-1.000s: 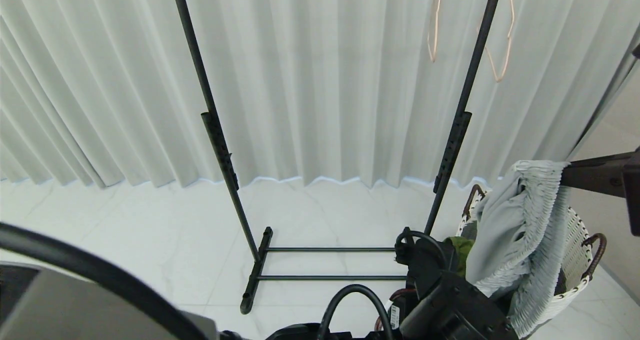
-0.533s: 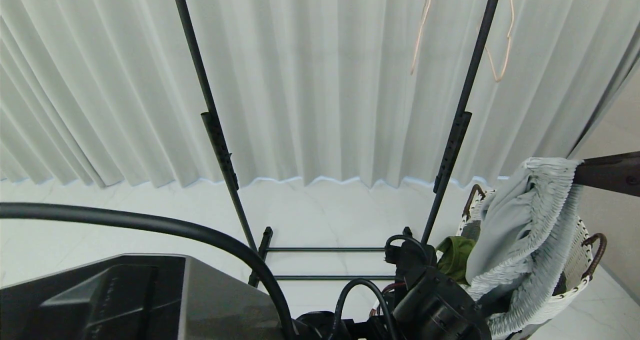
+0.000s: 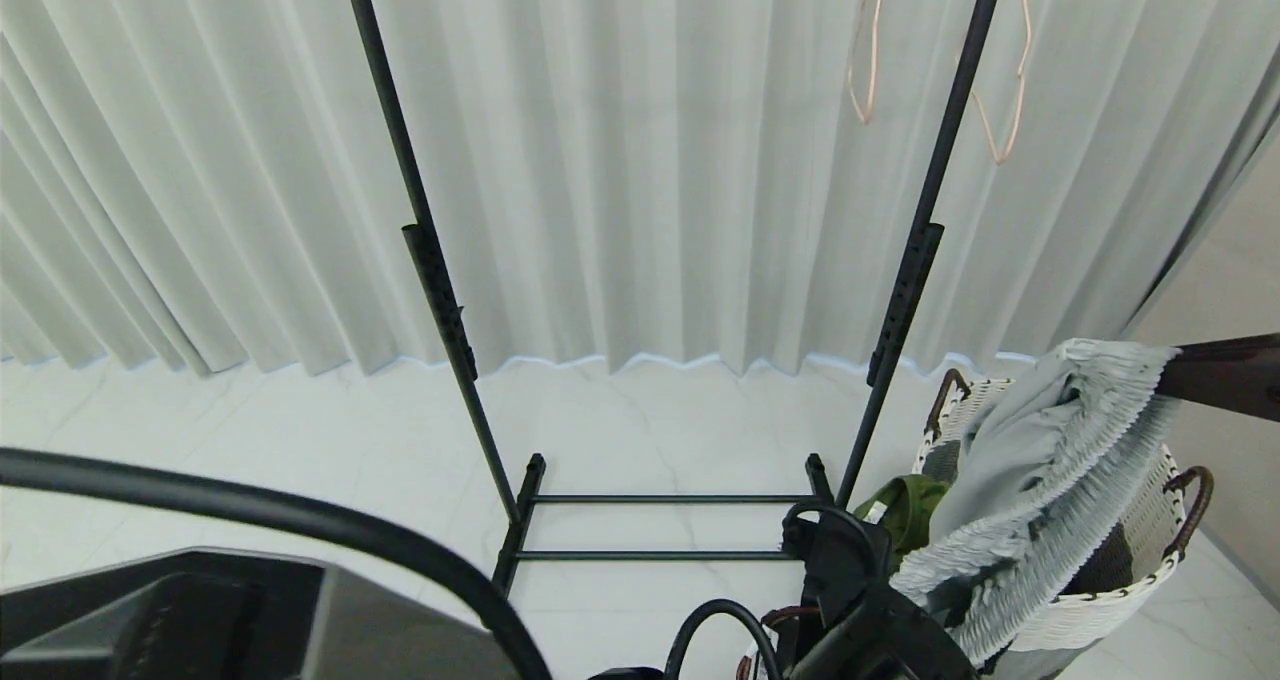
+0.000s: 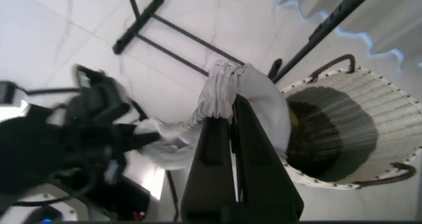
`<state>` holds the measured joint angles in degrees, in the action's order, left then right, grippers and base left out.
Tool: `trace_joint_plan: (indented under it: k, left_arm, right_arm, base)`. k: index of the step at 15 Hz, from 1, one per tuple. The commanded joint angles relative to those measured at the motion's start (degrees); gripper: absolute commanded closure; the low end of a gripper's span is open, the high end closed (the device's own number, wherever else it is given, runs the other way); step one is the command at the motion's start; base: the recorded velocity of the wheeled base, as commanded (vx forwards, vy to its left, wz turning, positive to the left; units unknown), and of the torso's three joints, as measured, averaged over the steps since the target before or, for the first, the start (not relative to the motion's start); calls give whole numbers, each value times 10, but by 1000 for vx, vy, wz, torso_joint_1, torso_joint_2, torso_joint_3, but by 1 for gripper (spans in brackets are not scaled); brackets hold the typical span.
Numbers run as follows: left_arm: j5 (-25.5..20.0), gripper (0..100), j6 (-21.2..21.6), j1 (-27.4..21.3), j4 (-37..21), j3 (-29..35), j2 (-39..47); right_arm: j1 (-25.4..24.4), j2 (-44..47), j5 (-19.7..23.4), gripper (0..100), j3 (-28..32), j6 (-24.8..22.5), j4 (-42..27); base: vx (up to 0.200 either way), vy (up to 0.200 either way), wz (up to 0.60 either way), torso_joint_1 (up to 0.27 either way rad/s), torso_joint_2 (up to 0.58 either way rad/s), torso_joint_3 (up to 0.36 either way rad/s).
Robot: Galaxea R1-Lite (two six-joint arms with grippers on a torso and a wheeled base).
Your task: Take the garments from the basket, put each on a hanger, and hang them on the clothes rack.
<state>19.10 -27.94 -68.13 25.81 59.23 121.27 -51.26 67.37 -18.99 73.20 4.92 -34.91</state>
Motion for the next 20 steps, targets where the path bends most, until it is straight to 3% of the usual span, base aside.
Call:
trace_joint_plan:
  k: [1, 5, 9, 16, 20]
  left_arm:
    - [2, 100, 25, -30, 15, -34, -68]
    - [1, 100, 132, -38, 21, -110, -191]
    - [4, 100, 192, -42, 20, -119, -277]
    - [5, 100, 221, -53, -24, -228, -452]
    - [19, 100, 224, -53, -85, -236, -550]
  right_arm:
    - [0, -23, 1, 100, -24, -11, 1]
    - [-2, -35, 2, 100, -28, -60, 1]
    - [-3, -32, 21, 100, -23, -127, 15]
    - [-42, 16, 24, 100, -22, -149, 83]
    - [-104, 46, 26, 100, -22, -145, 116]
  base:
    - [0, 0, 0, 0, 0, 0]
    - [0, 0, 0, 0, 0, 0]
    - [0, 0, 0, 0, 0, 0]
    - [0, 0, 0, 0, 0, 0]
    - [0, 0, 0, 0, 0, 0]
